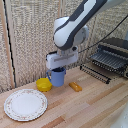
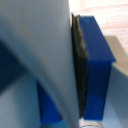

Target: Carefully approach the cobalt cup with your gripper. Make sure to hold the cobalt cup delicately with your gripper. Carefully elevate the cobalt cup, moving it off the surface. Position the cobalt cup to hover above the alabaster dining ware. Gently lower the cobalt cup onto the alabaster dining ware. Gradually release your hold on the cobalt cup.

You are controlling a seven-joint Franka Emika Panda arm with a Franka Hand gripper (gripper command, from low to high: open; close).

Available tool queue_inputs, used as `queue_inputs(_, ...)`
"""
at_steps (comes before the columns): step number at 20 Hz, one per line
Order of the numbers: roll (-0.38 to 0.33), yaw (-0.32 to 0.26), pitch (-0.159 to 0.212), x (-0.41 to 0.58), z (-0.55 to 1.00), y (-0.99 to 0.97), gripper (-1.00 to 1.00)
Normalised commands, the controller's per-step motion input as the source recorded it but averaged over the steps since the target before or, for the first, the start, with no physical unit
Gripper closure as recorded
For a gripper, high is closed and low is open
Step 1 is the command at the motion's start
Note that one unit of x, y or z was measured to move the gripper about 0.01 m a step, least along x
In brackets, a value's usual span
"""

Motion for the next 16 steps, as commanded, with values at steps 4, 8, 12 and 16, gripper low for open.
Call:
queue_inputs(4, 0.010, 0.028, 0.076, 0.808, 0.25, 0.49, 1.00)
queue_inputs(8, 0.000, 0.017, 0.041, 0.682, 0.18, 0.73, 1.00)
queue_inputs(12, 0.000, 0.003, 0.040, 0.467, 0.16, 0.87, 1.00)
queue_inputs(16, -0.016, 0.012, 0.067, 0.282, 0.08, 0.93, 1.00)
